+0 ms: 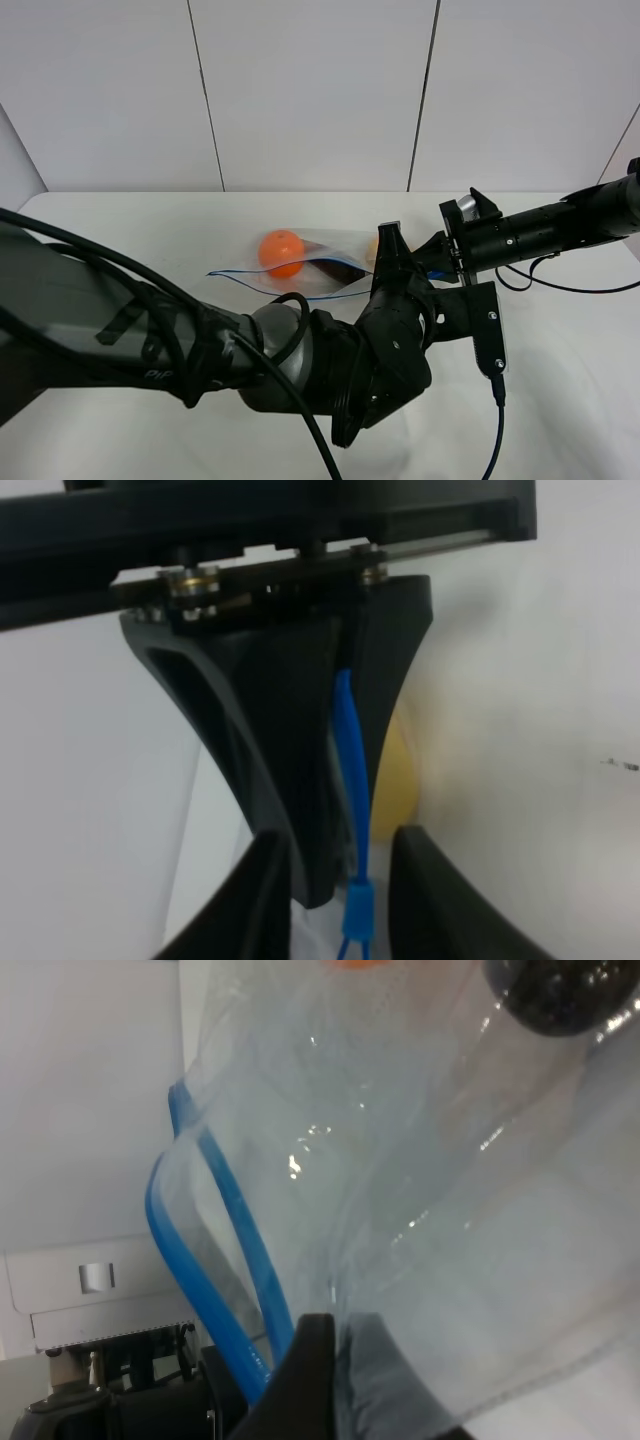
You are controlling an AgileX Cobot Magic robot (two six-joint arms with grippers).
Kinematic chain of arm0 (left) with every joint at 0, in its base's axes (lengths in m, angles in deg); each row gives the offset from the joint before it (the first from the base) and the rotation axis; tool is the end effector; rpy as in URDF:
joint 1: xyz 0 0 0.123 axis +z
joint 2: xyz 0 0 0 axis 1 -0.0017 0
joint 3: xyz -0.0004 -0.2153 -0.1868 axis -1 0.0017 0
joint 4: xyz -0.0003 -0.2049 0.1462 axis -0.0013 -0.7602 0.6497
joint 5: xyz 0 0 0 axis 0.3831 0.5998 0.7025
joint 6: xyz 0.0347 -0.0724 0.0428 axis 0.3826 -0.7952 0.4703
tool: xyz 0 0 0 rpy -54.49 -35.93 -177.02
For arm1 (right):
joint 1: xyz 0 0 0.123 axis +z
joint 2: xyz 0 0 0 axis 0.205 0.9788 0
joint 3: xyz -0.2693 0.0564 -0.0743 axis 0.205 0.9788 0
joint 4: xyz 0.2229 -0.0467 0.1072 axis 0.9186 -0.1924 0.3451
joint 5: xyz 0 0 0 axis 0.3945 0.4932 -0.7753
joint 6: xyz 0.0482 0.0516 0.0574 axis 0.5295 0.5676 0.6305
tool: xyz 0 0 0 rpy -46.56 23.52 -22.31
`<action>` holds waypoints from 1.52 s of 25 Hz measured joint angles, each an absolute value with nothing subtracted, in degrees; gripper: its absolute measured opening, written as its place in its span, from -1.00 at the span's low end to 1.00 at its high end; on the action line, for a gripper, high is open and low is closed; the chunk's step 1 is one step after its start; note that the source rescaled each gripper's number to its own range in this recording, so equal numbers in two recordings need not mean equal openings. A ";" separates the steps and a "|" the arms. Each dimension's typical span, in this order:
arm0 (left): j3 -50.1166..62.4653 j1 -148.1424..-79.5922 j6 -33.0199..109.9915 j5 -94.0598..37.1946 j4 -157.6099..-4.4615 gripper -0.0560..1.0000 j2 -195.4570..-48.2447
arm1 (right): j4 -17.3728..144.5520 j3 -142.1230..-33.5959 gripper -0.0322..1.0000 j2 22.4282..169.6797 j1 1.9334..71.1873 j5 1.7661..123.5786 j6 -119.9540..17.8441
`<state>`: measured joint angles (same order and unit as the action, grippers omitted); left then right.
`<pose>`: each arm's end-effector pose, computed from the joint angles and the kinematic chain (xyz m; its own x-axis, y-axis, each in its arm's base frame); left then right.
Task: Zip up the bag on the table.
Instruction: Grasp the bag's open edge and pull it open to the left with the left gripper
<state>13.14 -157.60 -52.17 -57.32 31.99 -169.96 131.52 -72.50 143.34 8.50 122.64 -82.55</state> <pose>0.2109 -0.3860 0.1406 0.2729 0.9018 -0.3350 0.6046 0.1100 0.7889 0.3609 0.0616 0.1287 -0.9920 0.0599 -0.1108 -0.0747 0.4284 0.9005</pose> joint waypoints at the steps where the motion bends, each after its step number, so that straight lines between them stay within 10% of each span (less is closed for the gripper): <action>1: 13.14 -157.60 -52.17 -57.32 31.99 -0.53 -169.96 | 131.52 -72.50 -0.94 143.34 8.50 122.64 -82.55; 8: 13.14 -157.60 -52.17 -56.90 31.99 -0.87 -169.96 | 131.74 -72.50 -0.94 143.34 8.50 122.64 -82.55; 38: 13.80 -157.42 -40.35 -62.78 25.50 -0.88 -169.96 | 131.85 -72.50 -0.94 143.34 8.50 122.34 -82.55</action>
<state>13.80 -157.42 -40.35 -62.78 25.50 -169.96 131.85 -72.50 143.34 8.50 122.34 -82.55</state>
